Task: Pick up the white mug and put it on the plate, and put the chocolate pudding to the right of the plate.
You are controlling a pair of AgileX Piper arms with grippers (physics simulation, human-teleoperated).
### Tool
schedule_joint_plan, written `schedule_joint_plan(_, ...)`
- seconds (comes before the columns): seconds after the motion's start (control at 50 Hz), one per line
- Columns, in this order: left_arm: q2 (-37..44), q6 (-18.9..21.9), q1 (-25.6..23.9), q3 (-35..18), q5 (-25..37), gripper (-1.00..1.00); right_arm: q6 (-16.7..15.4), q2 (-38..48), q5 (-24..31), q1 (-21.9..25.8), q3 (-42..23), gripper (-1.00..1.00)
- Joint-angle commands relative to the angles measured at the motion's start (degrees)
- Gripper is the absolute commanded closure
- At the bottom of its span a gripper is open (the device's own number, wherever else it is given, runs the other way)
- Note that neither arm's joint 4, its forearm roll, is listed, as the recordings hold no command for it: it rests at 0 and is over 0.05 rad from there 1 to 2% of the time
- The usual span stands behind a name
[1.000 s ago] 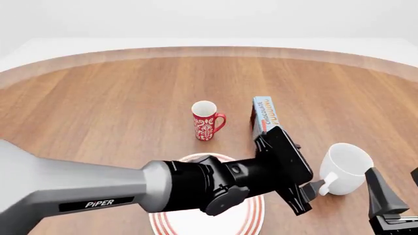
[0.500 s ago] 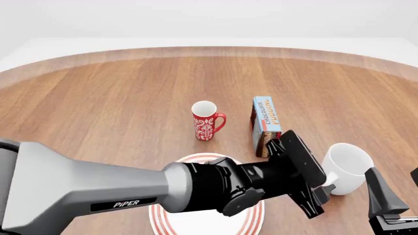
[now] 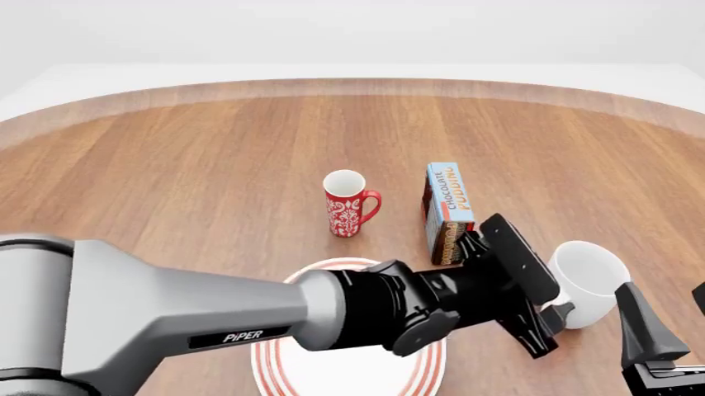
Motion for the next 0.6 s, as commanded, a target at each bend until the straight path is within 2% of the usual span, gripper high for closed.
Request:
schedule_joint_plan(0.02,1.98,-1.01,0.26,-1.76,-0.15,-1.0,0.03,0.0,-0.03,0.0,0.02,-1.0)
schedule_joint_plan(0.6,4.67,-2.86,-1.09,-4.24,0.41,-1.0,0.04,0.03,-0.06,0.0,0.04,-1.0)
